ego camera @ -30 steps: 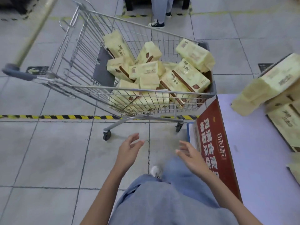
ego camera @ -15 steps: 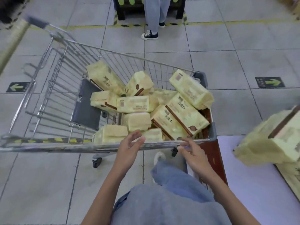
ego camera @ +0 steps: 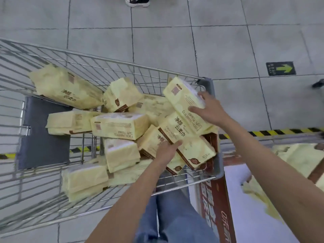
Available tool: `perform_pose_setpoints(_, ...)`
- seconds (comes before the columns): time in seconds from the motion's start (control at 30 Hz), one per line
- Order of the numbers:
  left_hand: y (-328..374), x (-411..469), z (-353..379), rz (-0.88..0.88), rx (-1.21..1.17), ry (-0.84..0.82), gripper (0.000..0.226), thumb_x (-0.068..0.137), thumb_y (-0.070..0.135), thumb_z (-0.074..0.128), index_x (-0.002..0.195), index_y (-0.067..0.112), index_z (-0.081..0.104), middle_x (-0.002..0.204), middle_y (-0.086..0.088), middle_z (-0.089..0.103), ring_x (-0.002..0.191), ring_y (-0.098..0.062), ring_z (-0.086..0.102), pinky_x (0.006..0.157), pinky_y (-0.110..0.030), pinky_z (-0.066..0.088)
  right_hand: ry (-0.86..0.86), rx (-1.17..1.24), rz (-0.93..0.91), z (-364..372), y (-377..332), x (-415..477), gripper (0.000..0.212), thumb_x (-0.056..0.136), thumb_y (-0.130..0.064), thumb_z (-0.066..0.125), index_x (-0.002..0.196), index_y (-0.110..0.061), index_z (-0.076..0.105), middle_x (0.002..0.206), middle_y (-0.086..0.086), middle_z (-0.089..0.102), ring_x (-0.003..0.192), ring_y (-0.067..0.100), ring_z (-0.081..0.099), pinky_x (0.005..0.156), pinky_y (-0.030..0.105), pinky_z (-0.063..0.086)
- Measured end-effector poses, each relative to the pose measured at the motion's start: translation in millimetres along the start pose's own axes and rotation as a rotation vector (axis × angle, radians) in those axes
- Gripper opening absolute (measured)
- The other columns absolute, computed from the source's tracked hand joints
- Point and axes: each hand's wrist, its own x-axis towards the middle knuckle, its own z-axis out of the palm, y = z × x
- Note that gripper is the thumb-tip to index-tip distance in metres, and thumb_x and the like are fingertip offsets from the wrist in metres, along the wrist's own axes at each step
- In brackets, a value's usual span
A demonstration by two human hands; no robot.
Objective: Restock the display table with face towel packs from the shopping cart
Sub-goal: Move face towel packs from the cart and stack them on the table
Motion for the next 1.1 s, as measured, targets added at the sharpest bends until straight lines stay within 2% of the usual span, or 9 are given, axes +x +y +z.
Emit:
perform_pose_setpoints(0.13, -6.4, 34.7, 12.8, -0.139, -0.258, 0.025, 0.057, 0.079, 0.046, 0.071, 0.123, 0.013, 0.056, 0.119, -0.005, 0.066, 0.107, -0.023, 0.061, 0.096, -0.037, 0.048, -0.121, 0.058, 0.062, 2.5, 15.4, 30.3, 0.080, 0.077, -0.040, 0.074, 0.139, -0.016, 0.031, 0.130, -0.001, 0.045, 0.112, 0.016, 0.047, 0.086, 0.028, 0.038)
perform_pose_setpoints(0.2, -10.4, 40.9, 15.9, -0.224, -0.437, -0.030, 0.050, 0.080, 0.038, 0.072, 0.120, 0.014, 0.054, 0.112, -0.005, 0.067, 0.100, -0.020, 0.063, 0.084, -0.031, 0.052, -0.214, 0.177, 0.154, 0.2, 18.2, 42.0, 0.083, 0.072, -0.039, 0.078, 0.138, -0.023, 0.030, 0.123, -0.007, 0.047, 0.102, 0.014, 0.052, 0.074, 0.024, 0.043)
perform_pose_setpoints(0.43, -23.5, 52.3, 28.6, -0.336, -0.820, -0.211, 0.045, 0.074, 0.030, 0.071, 0.112, 0.015, 0.052, 0.109, -0.008, 0.063, 0.101, -0.022, 0.059, 0.082, -0.033, 0.049, -0.365, 0.355, 0.230, 2.9, 29.7, 61.5, 0.100, 0.062, -0.029, 0.085, 0.142, -0.026, 0.025, 0.125, -0.007, 0.050, 0.107, 0.016, 0.060, 0.084, 0.040, 0.054)
perform_pose_setpoints(0.63, -31.6, 56.8, 39.8, -0.270, -0.754, -0.235, 0.062, 0.062, 0.037, 0.076, 0.119, 0.020, 0.057, 0.128, -0.006, 0.062, 0.117, -0.022, 0.057, 0.080, -0.030, 0.050, -0.412, 0.462, 0.259, -1.0, 35.8, 62.3, 0.096, 0.064, -0.022, 0.083, 0.142, -0.030, 0.026, 0.120, -0.008, 0.056, 0.101, 0.018, 0.065, 0.076, 0.040, 0.057)
perform_pose_setpoints(0.77, -30.0, 53.8, 38.4, -0.236, -0.767, -0.273, 0.108, 0.031, 0.049, 0.093, 0.126, 0.018, 0.054, 0.124, -0.005, 0.065, 0.116, -0.021, 0.059, 0.089, -0.035, 0.052, -0.473, 0.512, 0.279, -5.8, 33.3, 65.9, 0.103, 0.050, -0.029, 0.086, 0.139, -0.029, 0.035, 0.120, 0.003, 0.065, 0.098, 0.026, 0.069, 0.077, 0.046, 0.057)
perform_pose_setpoints(0.87, -26.2, 37.9, 40.6, -0.190, -0.779, -0.253, 0.096, 0.042, 0.043, 0.090, 0.128, 0.021, 0.053, 0.122, -0.005, 0.066, 0.114, -0.021, 0.060, 0.100, -0.042, 0.046, -0.505, 0.535, 0.273, -10.7, 27.3, 61.7, 0.092, 0.056, -0.020, 0.085, 0.135, -0.023, 0.039, 0.115, 0.005, 0.067, 0.095, 0.026, 0.070, 0.069, 0.040, 0.058)
perform_pose_setpoints(0.93, -25.8, 28.0, 39.6, -0.164, -0.769, -0.203, 0.088, 0.052, 0.031, 0.087, 0.131, 0.021, 0.050, 0.122, -0.004, 0.066, 0.112, -0.020, 0.060, 0.097, -0.043, 0.048, -0.507, 0.570, 0.255, -16.1, 22.0, 53.2, 0.076, 0.060, -0.013, 0.082, 0.125, -0.023, 0.045, 0.104, 0.002, 0.070, 0.087, 0.021, 0.072, 0.061, 0.033, 0.057)
perform_pose_setpoints(1.03, -14.0, 14.7, 25.6, -0.136, -0.709, -0.135, 0.094, 0.041, 0.038, 0.090, 0.126, 0.023, 0.053, 0.121, -0.002, 0.067, 0.112, -0.021, 0.061, 0.095, -0.043, 0.049, -0.473, 0.699, 0.259, -26.6, 22.7, 33.1, 0.065, 0.066, -0.012, 0.072, 0.125, -0.018, 0.046, 0.101, 0.004, 0.072, 0.085, 0.022, 0.071, 0.059, 0.032, 0.056)
perform_pose_setpoints(1.1, -1.7, 6.8, 7.6, -0.074, -0.631, -0.065, 0.084, 0.048, 0.034, 0.089, 0.124, 0.023, 0.053, 0.119, -0.001, 0.066, 0.111, -0.022, 0.061, 0.095, -0.043, 0.049, -0.428, 0.797, 0.257, -32.3, 22.0, 14.0, 0.061, 0.068, -0.017, 0.066, 0.125, -0.016, 0.047, 0.096, 0.004, 0.073, 0.083, 0.023, 0.071, 0.059, 0.033, 0.057)
